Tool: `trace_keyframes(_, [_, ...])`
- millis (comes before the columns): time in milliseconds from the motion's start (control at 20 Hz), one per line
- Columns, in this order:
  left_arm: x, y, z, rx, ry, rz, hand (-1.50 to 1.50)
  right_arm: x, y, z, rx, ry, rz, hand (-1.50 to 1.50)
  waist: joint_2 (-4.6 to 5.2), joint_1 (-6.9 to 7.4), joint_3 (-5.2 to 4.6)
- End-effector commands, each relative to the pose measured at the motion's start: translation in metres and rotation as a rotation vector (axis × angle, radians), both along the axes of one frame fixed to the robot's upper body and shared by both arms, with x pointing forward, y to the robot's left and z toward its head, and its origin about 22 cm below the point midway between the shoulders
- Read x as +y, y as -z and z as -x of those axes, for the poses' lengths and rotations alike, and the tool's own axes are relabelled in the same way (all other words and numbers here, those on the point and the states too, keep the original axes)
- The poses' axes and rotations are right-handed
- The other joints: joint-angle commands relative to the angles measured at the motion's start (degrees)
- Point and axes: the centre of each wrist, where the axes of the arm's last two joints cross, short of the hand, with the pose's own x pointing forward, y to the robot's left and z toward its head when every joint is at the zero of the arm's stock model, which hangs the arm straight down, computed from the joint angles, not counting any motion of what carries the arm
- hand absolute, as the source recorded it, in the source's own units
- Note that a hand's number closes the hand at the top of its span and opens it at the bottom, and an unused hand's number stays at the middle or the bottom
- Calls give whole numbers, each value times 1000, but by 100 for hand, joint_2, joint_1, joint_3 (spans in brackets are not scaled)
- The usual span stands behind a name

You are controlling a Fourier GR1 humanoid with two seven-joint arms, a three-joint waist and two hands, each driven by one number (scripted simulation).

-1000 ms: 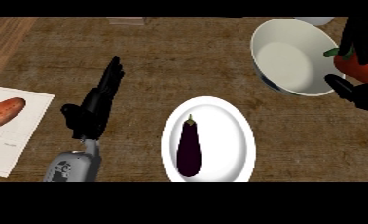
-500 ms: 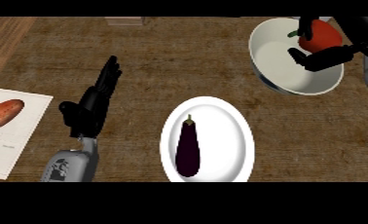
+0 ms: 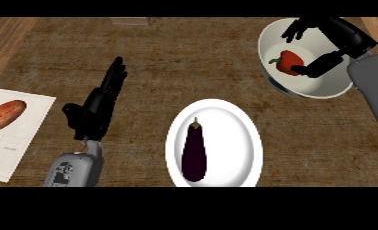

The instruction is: Pick the bell pepper from the plate and place it in the bowl

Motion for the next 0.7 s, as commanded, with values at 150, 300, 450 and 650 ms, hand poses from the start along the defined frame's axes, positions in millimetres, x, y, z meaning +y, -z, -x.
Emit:
trace_keyframes(150, [5, -2, 8, 5, -25, 8, 0, -4, 15, -13, 102, -125, -167, -150, -31, -23, 0])
trace_keyframes(300, [1, 3, 13, 1, -4, -15, 0, -25, 0, -15, 35, -140, -314, -150, -11, 21, 4])
trace_keyframes(450, [20, 4, 2, 5, -11, 9, 0, -36, -10, -15, -7, -105, -427, -150, -20, -68, -2])
trace_keyframes(650, [4, 11, 10, 5, -21, 18, 0, -51, -39, -18, 27, -79, -518, -150, -39, -95, -4])
